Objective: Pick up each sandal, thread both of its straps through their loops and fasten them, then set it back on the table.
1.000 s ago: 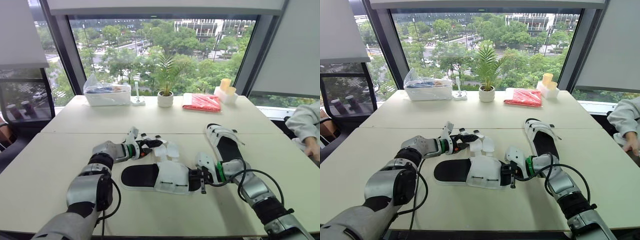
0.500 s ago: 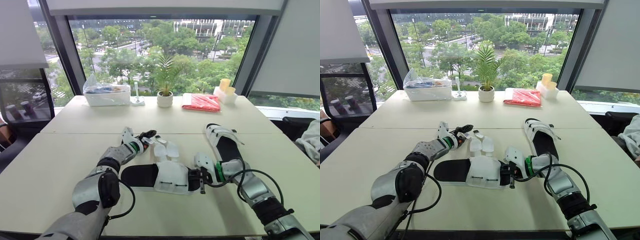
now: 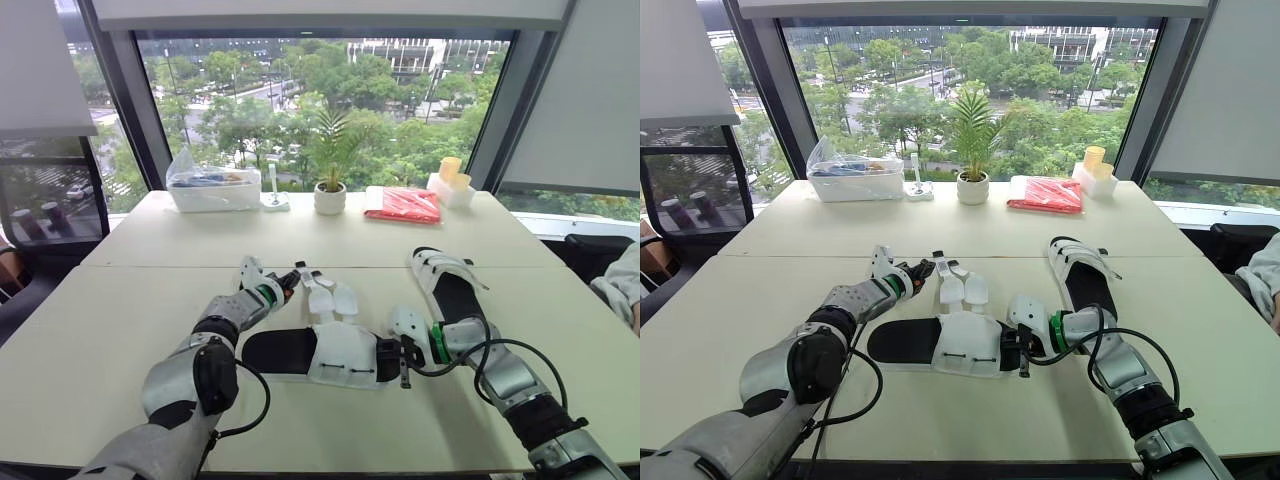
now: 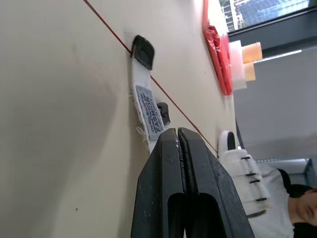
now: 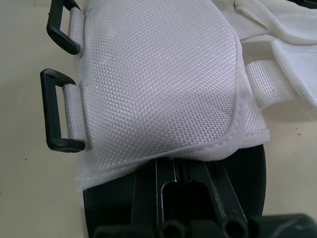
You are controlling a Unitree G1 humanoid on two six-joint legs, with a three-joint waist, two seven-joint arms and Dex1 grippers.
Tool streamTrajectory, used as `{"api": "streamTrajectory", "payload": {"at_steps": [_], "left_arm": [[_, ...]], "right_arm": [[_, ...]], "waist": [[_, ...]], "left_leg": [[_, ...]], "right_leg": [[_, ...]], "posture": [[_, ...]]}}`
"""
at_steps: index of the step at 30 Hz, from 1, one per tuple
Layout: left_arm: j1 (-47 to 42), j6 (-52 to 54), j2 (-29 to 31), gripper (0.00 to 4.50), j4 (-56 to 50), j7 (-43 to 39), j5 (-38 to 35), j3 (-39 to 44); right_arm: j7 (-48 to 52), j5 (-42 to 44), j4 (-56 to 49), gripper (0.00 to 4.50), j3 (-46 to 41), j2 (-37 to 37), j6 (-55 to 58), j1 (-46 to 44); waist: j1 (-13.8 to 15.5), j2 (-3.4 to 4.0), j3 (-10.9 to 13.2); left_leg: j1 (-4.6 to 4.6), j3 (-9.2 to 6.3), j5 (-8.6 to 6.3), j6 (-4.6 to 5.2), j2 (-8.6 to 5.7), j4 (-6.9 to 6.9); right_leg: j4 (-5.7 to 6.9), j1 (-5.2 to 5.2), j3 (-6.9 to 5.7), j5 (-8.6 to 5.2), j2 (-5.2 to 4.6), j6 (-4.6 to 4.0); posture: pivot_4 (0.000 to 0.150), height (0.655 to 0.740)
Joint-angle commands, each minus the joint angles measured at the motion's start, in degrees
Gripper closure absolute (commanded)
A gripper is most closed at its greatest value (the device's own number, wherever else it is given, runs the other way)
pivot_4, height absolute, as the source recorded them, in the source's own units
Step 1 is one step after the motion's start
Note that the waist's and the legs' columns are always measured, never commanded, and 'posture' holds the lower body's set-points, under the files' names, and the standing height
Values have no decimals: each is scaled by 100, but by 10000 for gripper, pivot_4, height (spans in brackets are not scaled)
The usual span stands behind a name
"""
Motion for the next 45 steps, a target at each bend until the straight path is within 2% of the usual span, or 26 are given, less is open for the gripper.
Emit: {"api": "streamTrajectory", "payload": {"at_steps": [1, 8, 9, 11, 12, 18, 19, 36, 39, 45], "left_arm": [[-149, 184, 175, 44679, -157, -341, -1, -78], [-19, 488, 433, 44679, -214, -712, 331, -516], [8, 559, 483, 42325, -228, -812, 385, -595], [55, 675, 556, 37040, -242, -959, 499, -744], [78, 753, 576, 32802, -243, -1022, 541, -805], [134, 921, 426, 1553, -194, -1014, 576, -875], [124, 940, 371, 692, -188, -989, 561, -866], [-147, 416, -363, 692, -42, -320, 356, -362], [-153, 314, -392, 13580, -25, -230, 337, -296], [-130, 142, -383, 44475, 4, -86, 266, -167]], "right_arm": [[-61, -321, 240, 45000, 204, -58, 67, 116], [-40, -364, 291, 45000, 235, -60, 27, 75], [-41, -367, 301, 45000, 238, -60, 20, 69], [-47, -376, 328, 45000, 242, -60, 1, 55], [-52, -385, 349, 45000, 244, -59, -14, 43], [-74, -454, 390, 45000, 260, -74, -85, 38], [-77, -467, 399, 45000, 263, -80, -105, 44], [-175, -544, 298, 45000, 241, -112, -100, 136], [-186, -552, 308, 45000, 252, -104, -100, 112], [-198, -543, 317, 45000, 294, -114, -113, 99]], "waist": [[0, 0, 0], [-2, 0, 0], [-6, 0, 0], [-6, 0, 0], [-8, 0, 0], [11, -2, -12], [14, -1, -20], [27, -5, -28], [26, -5, -28], [16, -5, -27]], "left_leg": [[0, 0, 0, 0, 0, 0], [0, 0, 1, -1, 0, 0], [0, 0, 1, -1, 0, 0], [0, -1, 1, -1, 0, -1], [0, -1, 1, -1, 0, -1], [4, -1, 1, -2, 0, 0], [10, -2, 1, -2, 0, 0], [34, -5, 0, -2, -1, -2], [34, -5, 0, -2, -1, -3], [33, -5, 0, -2, 0, -7]], "right_leg": [[0, 0, 0, 0, 0, 0], [0, 0, 0, 0, 0, 0], [-1, 0, 0, 0, 0, 0], [0, 0, 0, 0, 2, 0], [0, 0, 0, 0, 2, 0], [-1, 6, -1, 0, -1, -1], [-1, 13, -1, 0, -1, -1], [-10, 46, -5, 0, -4, -1], [-11, 45, -5, 0, -4, -1], [-12, 42, -5, 0, -4, -1]], "posture": [[1500, 7400], [1500, 7400], [1500, 7400], [1500, 7400], [1500, 7400], [1500, 7400], [1500, 7400], [1500, 7400], [1500, 7400], [1500, 7400]]}}
